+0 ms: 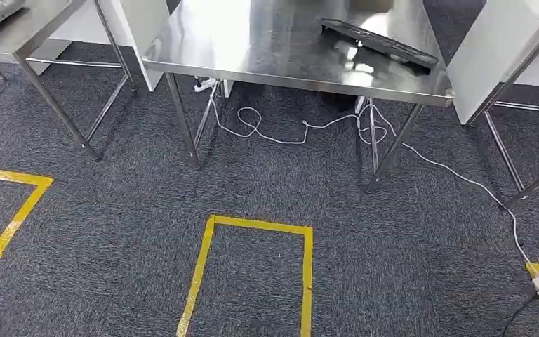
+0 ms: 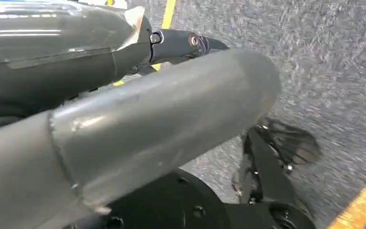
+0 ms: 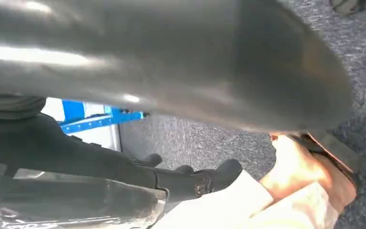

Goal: Take the parts from the cabinet and place them on the table.

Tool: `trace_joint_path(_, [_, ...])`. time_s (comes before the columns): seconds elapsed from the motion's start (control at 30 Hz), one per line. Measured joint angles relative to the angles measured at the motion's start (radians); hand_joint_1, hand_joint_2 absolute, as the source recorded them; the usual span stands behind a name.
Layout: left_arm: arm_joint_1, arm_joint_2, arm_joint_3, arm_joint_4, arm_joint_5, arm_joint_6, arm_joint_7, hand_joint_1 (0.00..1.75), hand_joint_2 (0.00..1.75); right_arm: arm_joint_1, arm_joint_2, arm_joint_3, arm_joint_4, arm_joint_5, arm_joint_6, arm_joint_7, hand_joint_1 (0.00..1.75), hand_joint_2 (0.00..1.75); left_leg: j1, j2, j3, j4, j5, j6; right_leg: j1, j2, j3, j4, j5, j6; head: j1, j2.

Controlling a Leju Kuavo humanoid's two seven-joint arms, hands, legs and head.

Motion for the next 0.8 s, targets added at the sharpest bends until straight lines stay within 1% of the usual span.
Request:
trace_joint_path(0.03, [0.000, 0.000, -0.012, 0.000, -0.018, 0.013, 0.003, 0.00, 0.00, 0.001, 0.000, -0.003, 0.000, 0.000, 0.000, -0.007, 0.00, 0.00, -0.006, 0.000, -0.025, 0.002, 0.019, 0.029, -0.003, 0.006, -0.045, 0.083, -0.079, -0.013, 0.008, 0.000])
trace_joint_path(0.07, [0.002, 0.000, -0.020, 0.000, -0.021, 0.016, 0.004, 0.00, 0.00, 0.001, 0.002, -0.004, 0.000, 0.000, 0.000, -0.015, 0.00, 0.00, -0.008, 0.000, -0.038, 0.003, 0.029, 0.034, -0.005, 0.008, -0.065, 0.158, -0.123, -0.018, 0.012, 0.000])
trace_joint_path(0.1, [0.004, 0.000, -0.026, 0.000, -0.026, 0.018, 0.005, 0.00, 0.00, 0.001, 0.002, -0.005, 0.000, -0.001, 0.000, -0.016, 0.00, 0.00, -0.010, 0.004, -0.051, 0.003, 0.040, 0.037, -0.009, 0.008, -0.082, 0.235, -0.153, -0.015, 0.012, 0.000])
trace_joint_path(0.13, [0.004, 0.000, -0.028, 0.000, -0.027, 0.018, 0.005, 0.00, 0.00, 0.001, 0.002, -0.006, 0.000, -0.001, 0.000, -0.019, 0.00, 0.00, -0.011, 0.005, -0.064, 0.003, 0.051, 0.036, -0.011, 0.009, -0.082, 0.273, -0.152, -0.005, 0.013, 0.000])
trace_joint_path(0.17, [0.004, 0.000, -0.030, 0.000, -0.029, 0.018, 0.005, 0.00, 0.00, 0.001, 0.002, -0.007, 0.000, -0.002, 0.000, -0.024, 0.00, 0.00, -0.011, 0.007, -0.079, 0.003, 0.064, 0.033, -0.012, 0.009, -0.058, 0.263, -0.122, 0.011, 0.012, 0.000])
trace_joint_path(0.2, [0.004, 0.000, -0.030, 0.000, -0.031, 0.015, 0.005, 0.00, 0.00, 0.002, 0.002, -0.008, 0.000, -0.002, 0.000, -0.029, 0.00, 0.00, -0.011, 0.008, -0.090, 0.003, 0.072, 0.031, -0.013, 0.009, -0.025, 0.225, -0.092, 0.023, 0.013, 0.000])
trace_joint_path(0.23, [0.004, 0.000, -0.032, 0.000, -0.033, 0.011, 0.005, 0.00, 0.00, 0.001, 0.001, -0.009, 0.000, -0.003, 0.001, -0.035, 0.00, 0.00, -0.010, 0.008, -0.100, 0.003, 0.081, 0.027, -0.015, 0.009, 0.020, 0.165, -0.064, 0.032, 0.013, 0.000])
trace_joint_path(0.27, [0.004, 0.000, -0.034, 0.000, -0.035, 0.009, 0.005, 0.00, 0.00, 0.001, 0.000, -0.011, 0.000, -0.003, 0.002, -0.038, 0.00, 0.00, -0.010, 0.007, -0.110, 0.004, 0.092, 0.023, -0.017, 0.009, 0.082, 0.077, -0.048, 0.035, 0.012, 0.000])
trace_joint_path(0.3, [0.004, 0.000, -0.040, 0.000, -0.036, 0.007, 0.003, 0.00, 0.00, -0.002, 0.000, -0.012, 0.000, -0.003, 0.003, -0.041, 0.00, 0.00, -0.013, 0.006, -0.114, 0.005, 0.101, 0.016, -0.019, 0.012, 0.139, -0.016, -0.074, 0.026, 0.013, 0.000])
trace_joint_path(0.33, [0.004, 0.000, -0.045, 0.000, -0.036, 0.006, 0.003, 0.00, 0.00, -0.002, -0.001, -0.012, 0.000, -0.003, 0.003, -0.044, 0.00, 0.00, -0.014, 0.006, -0.119, 0.005, 0.110, 0.008, -0.004, 0.018, 0.182, -0.083, -0.090, 0.011, 0.012, 0.000])
trace_joint_path(0.37, [0.004, 0.000, -0.048, 0.000, -0.037, 0.005, 0.002, 0.00, 0.00, -0.001, 0.000, -0.013, 0.000, -0.002, 0.004, -0.045, 0.00, 0.00, -0.015, 0.008, -0.116, -0.002, 0.121, 0.000, 0.002, 0.018, 0.158, -0.071, -0.084, 0.006, 0.012, 0.000])
trace_joint_path(0.4, [0.004, 0.001, -0.048, 0.000, -0.037, 0.002, 0.002, 0.00, 0.00, 0.000, 0.000, -0.013, 0.000, 0.000, 0.004, -0.047, 0.00, 0.00, -0.015, 0.009, -0.117, -0.002, 0.128, -0.003, 0.004, 0.019, 0.155, -0.069, -0.081, 0.002, 0.015, 0.000])
trace_joint_path(0.43, [0.005, 0.001, -0.049, 0.000, -0.039, 0.000, 0.002, 0.00, 0.00, 0.000, -0.001, -0.013, 0.000, 0.000, 0.005, -0.047, 0.00, 0.00, -0.015, 0.008, -0.118, -0.003, 0.134, -0.007, 0.005, 0.018, 0.151, -0.066, -0.076, -0.005, 0.012, 0.000])
trace_joint_path(0.47, [0.008, 0.001, -0.050, 0.000, -0.040, 0.000, 0.002, 0.00, 0.00, 0.001, -0.001, -0.013, 0.002, 0.000, 0.005, -0.047, 0.00, 0.00, -0.011, 0.005, -0.124, 0.003, 0.130, -0.012, -0.014, 0.014, 0.141, -0.070, -0.065, -0.019, 0.010, 0.000])
trace_joint_path(0.5, [0.009, 0.002, -0.051, 0.000, -0.042, 0.000, 0.002, 0.00, 0.00, 0.000, 0.000, -0.013, 0.002, 0.000, 0.006, -0.047, 0.00, 0.00, -0.008, 0.004, -0.134, 0.025, 0.080, -0.015, -0.014, 0.011, 0.132, -0.069, -0.054, -0.029, 0.009, 0.000])
trace_joint_path(0.53, [0.009, 0.002, -0.055, 0.000, -0.046, 0.000, 0.003, 0.00, 0.00, 0.001, 0.000, -0.013, 0.002, 0.001, 0.010, -0.047, 0.00, 0.00, -0.007, 0.003, -0.145, 0.079, 0.002, -0.015, -0.014, 0.008, 0.121, -0.069, -0.042, -0.049, 0.005, 0.000])
trace_joint_path(0.57, [0.010, 0.002, -0.055, 0.000, -0.046, 0.000, 0.002, 0.00, 0.00, 0.002, -0.001, -0.013, 0.002, 0.002, 0.013, -0.045, 0.00, 0.00, -0.008, 0.002, -0.158, 0.148, -0.061, -0.018, -0.008, 0.006, 0.109, -0.069, -0.032, -0.055, 0.001, 0.000])
trace_joint_path(0.6, [0.010, 0.002, -0.055, 0.000, -0.047, 0.000, 0.002, 0.00, 0.00, 0.003, -0.001, -0.013, 0.002, 0.003, 0.017, -0.042, 0.00, 0.00, -0.007, 0.002, -0.171, 0.226, -0.106, -0.021, -0.003, 0.003, 0.094, -0.068, -0.020, -0.058, 0.002, 0.000])
trace_joint_path(0.63, [0.010, 0.002, -0.055, 0.000, -0.048, 0.000, 0.000, 0.00, 0.00, 0.003, -0.001, -0.013, 0.002, 0.003, 0.020, -0.042, 0.00, 0.00, -0.007, 0.002, -0.177, 0.285, -0.117, -0.023, 0.000, 0.001, 0.083, -0.066, -0.009, -0.059, 0.002, 0.000])
trace_joint_path(0.67, [0.010, 0.002, -0.056, 0.000, -0.049, 0.000, -0.004, 0.00, 0.00, 0.002, -0.002, -0.013, 0.002, 0.003, 0.021, -0.042, 0.00, 0.00, -0.006, 0.002, -0.170, 0.313, -0.097, -0.024, 0.002, 0.001, 0.071, -0.062, 0.002, -0.057, 0.002, 0.000])
trace_joint_path(0.7, [0.010, 0.002, -0.056, 0.000, -0.050, 0.000, -0.013, 0.00, 0.00, 0.002, -0.002, -0.013, 0.002, 0.003, 0.021, -0.042, 0.00, 0.00, -0.004, 0.002, -0.144, 0.302, -0.051, -0.025, 0.002, 0.000, 0.051, -0.055, 0.013, -0.054, 0.002, 0.000])
trace_joint_path(0.73, [0.010, 0.002, -0.059, 0.000, -0.051, 0.002, -0.022, 0.00, 0.00, 0.002, -0.003, -0.013, 0.002, 0.002, 0.022, -0.042, 0.00, 0.00, -0.002, 0.002, -0.102, 0.255, -0.008, -0.025, 0.001, 0.001, 0.035, -0.048, 0.016, -0.049, 0.001, 0.000])
trace_joint_path(0.77, [0.009, 0.003, -0.062, 0.000, -0.053, 0.008, -0.029, 0.00, 0.00, 0.003, -0.003, -0.014, 0.002, 0.002, 0.026, -0.046, 0.00, 0.00, 0.001, 0.002, -0.045, 0.181, 0.012, -0.025, 0.001, 0.001, 0.022, -0.041, 0.021, -0.047, 0.001, 0.000])
trace_joint_path(0.8, [0.008, 0.008, -0.066, 0.000, -0.053, 0.010, -0.033, 0.00, 0.00, 0.003, -0.004, -0.014, 0.002, 0.002, 0.034, -0.057, 0.00, 0.00, 0.003, 0.001, 0.021, 0.092, -0.004, -0.025, 0.002, 0.001, 0.011, -0.031, 0.026, -0.040, 0.001, 0.000])
